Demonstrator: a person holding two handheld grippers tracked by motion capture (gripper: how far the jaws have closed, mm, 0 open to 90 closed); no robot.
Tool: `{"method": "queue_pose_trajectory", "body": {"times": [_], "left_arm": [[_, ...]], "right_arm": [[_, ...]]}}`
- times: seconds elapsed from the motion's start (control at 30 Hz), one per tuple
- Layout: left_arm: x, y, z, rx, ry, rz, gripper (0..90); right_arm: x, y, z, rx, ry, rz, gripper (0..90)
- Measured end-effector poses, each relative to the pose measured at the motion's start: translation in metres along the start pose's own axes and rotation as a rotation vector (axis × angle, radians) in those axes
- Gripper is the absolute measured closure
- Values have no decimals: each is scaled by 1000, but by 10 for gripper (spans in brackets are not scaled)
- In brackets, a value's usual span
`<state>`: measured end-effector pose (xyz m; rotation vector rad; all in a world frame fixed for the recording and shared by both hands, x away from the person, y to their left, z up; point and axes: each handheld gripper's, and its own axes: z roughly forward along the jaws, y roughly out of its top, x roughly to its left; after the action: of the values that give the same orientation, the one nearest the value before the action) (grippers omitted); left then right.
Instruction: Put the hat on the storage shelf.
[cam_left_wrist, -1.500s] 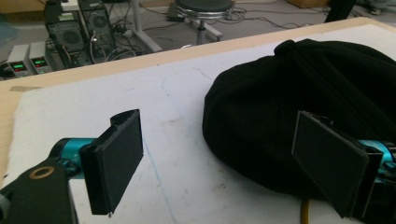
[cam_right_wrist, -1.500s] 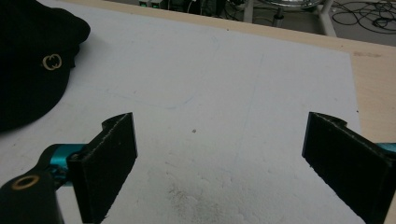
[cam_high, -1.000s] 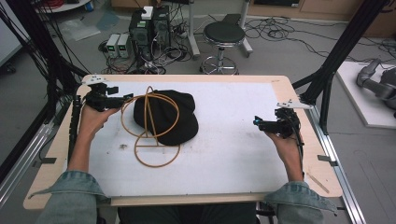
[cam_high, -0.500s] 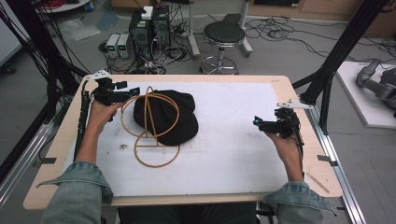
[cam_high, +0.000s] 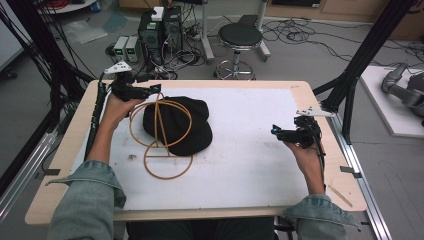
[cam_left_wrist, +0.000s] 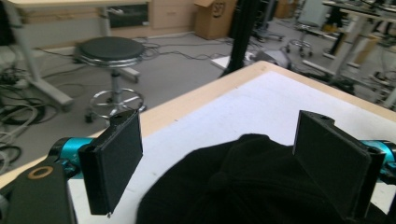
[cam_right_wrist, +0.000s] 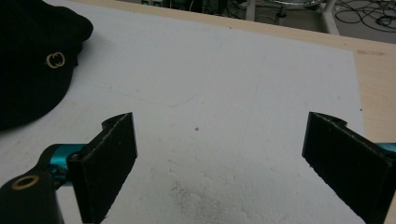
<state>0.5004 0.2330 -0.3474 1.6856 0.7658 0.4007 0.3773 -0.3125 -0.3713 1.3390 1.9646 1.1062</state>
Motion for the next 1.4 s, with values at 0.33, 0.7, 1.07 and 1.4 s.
{"method": "queue_pose_trajectory", "body": {"times": [0.33, 0.7, 1.07, 1.4], "left_arm": [[3, -29, 23, 74, -66, 8, 160], [8, -44, 33, 147, -108, -30, 157], [7, -54, 45, 221, -109, -20, 217], [7, -57, 45, 279, -123, -32, 449]], "right_arm": [[0, -1, -2, 1, 1, -7, 98], [3, 0, 3, 9, 7, -21, 98], [2, -1, 1, 11, 5, -11, 98], [3, -1, 2, 10, 7, -12, 98]]}}
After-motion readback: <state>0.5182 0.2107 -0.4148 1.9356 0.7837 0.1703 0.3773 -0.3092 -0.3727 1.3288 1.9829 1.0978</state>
